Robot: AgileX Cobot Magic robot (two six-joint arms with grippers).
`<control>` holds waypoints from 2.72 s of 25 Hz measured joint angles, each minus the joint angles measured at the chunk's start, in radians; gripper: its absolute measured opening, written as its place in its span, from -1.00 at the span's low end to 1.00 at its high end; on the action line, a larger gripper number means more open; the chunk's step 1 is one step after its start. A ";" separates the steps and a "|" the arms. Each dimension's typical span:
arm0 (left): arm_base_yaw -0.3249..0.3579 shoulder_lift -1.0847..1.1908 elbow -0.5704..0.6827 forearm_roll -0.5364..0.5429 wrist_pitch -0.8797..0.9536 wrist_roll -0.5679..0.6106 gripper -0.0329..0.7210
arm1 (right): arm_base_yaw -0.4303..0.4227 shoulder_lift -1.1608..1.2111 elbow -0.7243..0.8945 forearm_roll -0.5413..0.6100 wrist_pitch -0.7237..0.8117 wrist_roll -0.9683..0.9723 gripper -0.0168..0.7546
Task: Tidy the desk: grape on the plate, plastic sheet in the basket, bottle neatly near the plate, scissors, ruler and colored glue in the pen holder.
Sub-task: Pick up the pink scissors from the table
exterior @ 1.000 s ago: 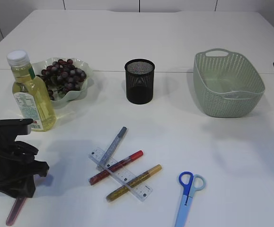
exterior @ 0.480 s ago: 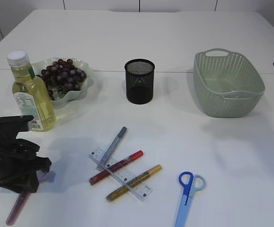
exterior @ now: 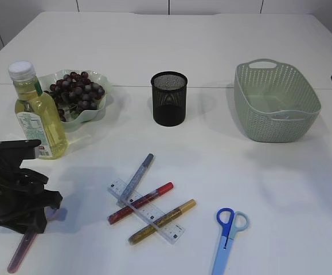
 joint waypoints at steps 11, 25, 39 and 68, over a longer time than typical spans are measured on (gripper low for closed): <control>0.000 0.000 0.000 0.015 0.012 0.000 -0.44 | 0.000 0.000 0.000 0.000 0.002 0.000 0.42; 0.000 0.000 -0.004 0.048 0.070 0.035 -0.47 | 0.000 0.000 0.000 0.000 0.004 0.000 0.42; -0.069 -0.005 -0.004 0.054 0.096 0.059 -0.47 | 0.000 0.000 0.000 0.000 0.002 0.000 0.42; -0.136 -0.055 -0.022 0.031 0.168 0.090 -0.21 | 0.000 0.000 0.000 0.000 0.002 0.000 0.42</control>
